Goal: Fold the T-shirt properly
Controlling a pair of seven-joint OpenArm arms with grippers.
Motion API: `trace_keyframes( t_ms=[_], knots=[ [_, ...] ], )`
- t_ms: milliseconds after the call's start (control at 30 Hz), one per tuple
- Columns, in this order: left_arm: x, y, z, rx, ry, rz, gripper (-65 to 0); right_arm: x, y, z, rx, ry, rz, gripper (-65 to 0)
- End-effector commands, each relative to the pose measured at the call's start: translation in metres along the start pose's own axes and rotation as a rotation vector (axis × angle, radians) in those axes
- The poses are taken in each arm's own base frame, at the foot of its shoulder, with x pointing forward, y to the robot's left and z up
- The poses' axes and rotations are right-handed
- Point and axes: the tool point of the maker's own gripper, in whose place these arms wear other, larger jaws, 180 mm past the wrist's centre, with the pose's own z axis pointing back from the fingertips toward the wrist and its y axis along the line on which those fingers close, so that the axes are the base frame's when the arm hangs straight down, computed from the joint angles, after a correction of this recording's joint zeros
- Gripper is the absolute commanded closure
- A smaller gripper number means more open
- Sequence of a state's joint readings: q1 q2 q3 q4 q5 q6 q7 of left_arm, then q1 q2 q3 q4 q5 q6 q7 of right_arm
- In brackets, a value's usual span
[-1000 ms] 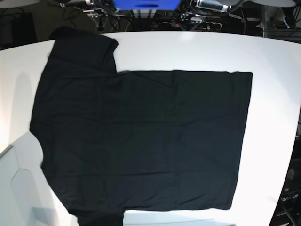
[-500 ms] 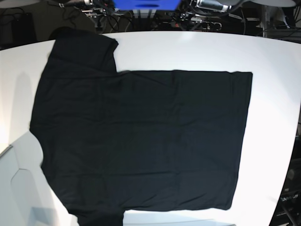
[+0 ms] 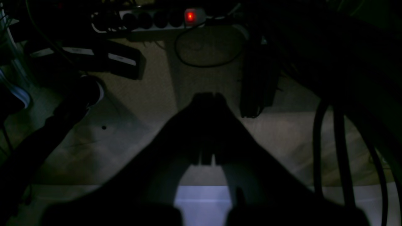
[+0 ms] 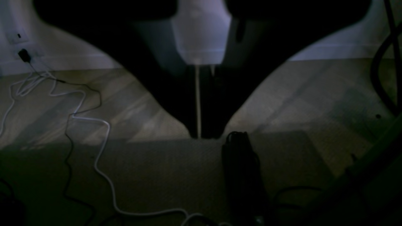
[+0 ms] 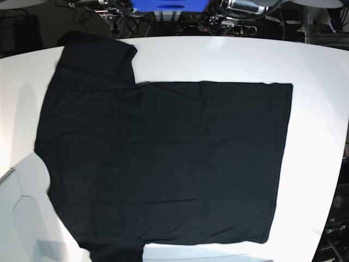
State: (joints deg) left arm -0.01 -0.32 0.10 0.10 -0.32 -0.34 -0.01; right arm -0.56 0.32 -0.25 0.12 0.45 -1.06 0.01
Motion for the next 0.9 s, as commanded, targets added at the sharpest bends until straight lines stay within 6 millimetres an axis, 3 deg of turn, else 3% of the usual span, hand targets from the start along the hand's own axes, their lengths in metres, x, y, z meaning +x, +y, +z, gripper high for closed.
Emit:
trace_keyframes(
  t_ms=[0,167,433,533,633,867],
  knots=[
    [-0.001,0.004,0.000,0.014,0.000,0.002,0.0,-0.004,0.003,0.000,0.022,0.007,0.002,0.0],
    [-0.018,0.006,0.001,0.017,-0.003,0.003,0.0,-0.014,0.002,0.001,0.021,-0.021,0.001,0.0],
    [-0.032,0.035,0.020,0.051,-0.185,-0.025,0.0,-0.026,-0.004,0.023,0.014,-0.174,0.002,0.0],
    [-0.035,0.037,0.032,0.046,-0.234,-0.037,0.0,-0.027,-0.007,0.043,0.010,-0.249,0.000,0.0],
    [-0.032,0.053,0.049,0.064,-0.293,-0.068,0.0,-0.020,-0.015,0.071,-0.001,-0.345,0.002,0.0],
    [-0.021,0.041,0.103,0.029,-0.450,-0.100,0.0,-0.004,-0.019,0.134,-0.006,-0.510,0.012,0.0]
  ],
)
